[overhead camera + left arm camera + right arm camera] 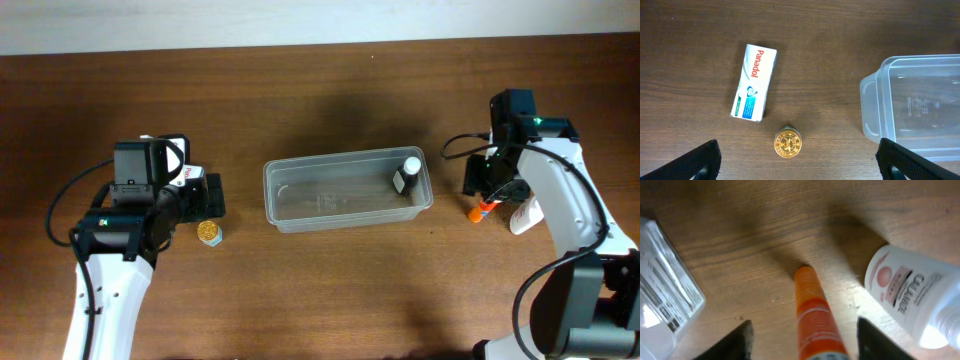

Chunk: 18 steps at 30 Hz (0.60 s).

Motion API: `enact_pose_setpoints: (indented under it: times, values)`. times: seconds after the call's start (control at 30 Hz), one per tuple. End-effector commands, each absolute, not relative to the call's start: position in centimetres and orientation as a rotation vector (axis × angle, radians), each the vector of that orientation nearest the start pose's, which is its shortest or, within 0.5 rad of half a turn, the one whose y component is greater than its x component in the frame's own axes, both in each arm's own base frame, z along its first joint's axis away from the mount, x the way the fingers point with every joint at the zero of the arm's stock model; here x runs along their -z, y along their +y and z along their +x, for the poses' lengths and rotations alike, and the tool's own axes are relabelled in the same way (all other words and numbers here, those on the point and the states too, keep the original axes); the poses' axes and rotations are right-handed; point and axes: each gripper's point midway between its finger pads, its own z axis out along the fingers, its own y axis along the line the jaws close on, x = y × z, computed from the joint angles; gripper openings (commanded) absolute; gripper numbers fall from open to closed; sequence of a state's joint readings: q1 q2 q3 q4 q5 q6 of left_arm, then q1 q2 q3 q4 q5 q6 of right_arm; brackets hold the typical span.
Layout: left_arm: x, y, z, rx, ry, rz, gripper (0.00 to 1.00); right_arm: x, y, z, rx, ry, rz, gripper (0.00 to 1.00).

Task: Pack container
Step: 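Grasp the orange-and-white tube with the right gripper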

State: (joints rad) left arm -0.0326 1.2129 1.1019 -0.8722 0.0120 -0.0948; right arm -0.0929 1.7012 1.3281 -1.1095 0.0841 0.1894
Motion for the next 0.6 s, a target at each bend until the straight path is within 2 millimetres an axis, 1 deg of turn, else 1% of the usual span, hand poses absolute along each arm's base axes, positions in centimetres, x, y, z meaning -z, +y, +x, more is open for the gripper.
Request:
enact_pose_setpoints:
  times: [0.0,0.13,0.27,0.37,0.47,0.57]
  values:
    - [-19.7,-1.6,31.7,0.083,2.535,-0.072,1.0,-9.5,-5.5,31.7,0.123,3.026,0.504,0.43]
    - [-19.6,-1.6,31.7,0.083,2.537,-0.072,1.0,-9.5,-6.3,31.3,0.125,3.029,0.548,0.41]
    - [-19.6,-1.6,31.7,0.083,2.537,-0.071,1.0,-9.5,-6.5,31.3,0.125,3.03,0.553,0.3]
    - [-19.6,-1.6,31.7,0.083,2.538,-0.072,1.0,-9.5,-6.4,31.3,0.125,3.031,0.549,0.27]
    - [-19.6,-1.6,31.7,0.083,2.537,-0.072,1.0,-9.5,-6.2,31.3,0.111,3.033,0.538,0.18]
    - [-19.6,-1.6,31.7,0.083,2.537,-0.072,1.0,-10.2,-5.3,31.6,0.025,3.023,0.474,0.17]
